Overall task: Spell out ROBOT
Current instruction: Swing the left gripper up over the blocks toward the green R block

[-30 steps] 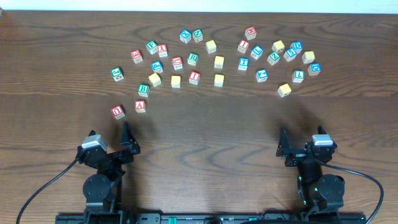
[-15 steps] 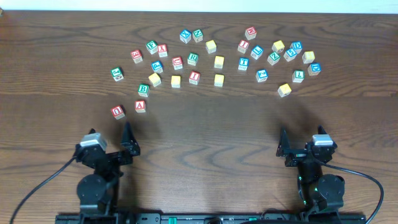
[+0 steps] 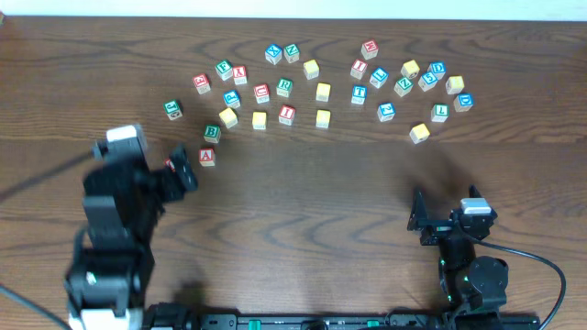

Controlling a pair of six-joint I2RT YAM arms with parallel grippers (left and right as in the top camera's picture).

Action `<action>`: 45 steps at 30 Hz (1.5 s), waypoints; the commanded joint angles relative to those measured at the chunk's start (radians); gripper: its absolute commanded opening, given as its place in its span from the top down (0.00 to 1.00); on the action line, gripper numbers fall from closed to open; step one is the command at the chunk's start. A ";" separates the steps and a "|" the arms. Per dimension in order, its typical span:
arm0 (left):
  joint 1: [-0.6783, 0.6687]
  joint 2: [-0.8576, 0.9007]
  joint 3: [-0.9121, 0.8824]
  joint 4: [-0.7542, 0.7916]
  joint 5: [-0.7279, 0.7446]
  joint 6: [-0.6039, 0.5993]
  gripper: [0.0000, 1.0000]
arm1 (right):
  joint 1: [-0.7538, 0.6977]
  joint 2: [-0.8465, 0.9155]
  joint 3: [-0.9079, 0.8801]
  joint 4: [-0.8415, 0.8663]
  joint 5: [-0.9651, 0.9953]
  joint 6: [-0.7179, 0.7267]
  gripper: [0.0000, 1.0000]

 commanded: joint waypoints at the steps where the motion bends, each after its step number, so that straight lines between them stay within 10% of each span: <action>1: 0.004 0.135 0.212 -0.074 0.018 0.021 0.02 | 0.006 -0.001 -0.001 -0.003 0.011 0.014 0.01; 45: -0.009 0.819 0.806 -0.349 0.290 0.231 0.02 | 0.006 -0.001 -0.001 -0.003 0.011 0.014 0.01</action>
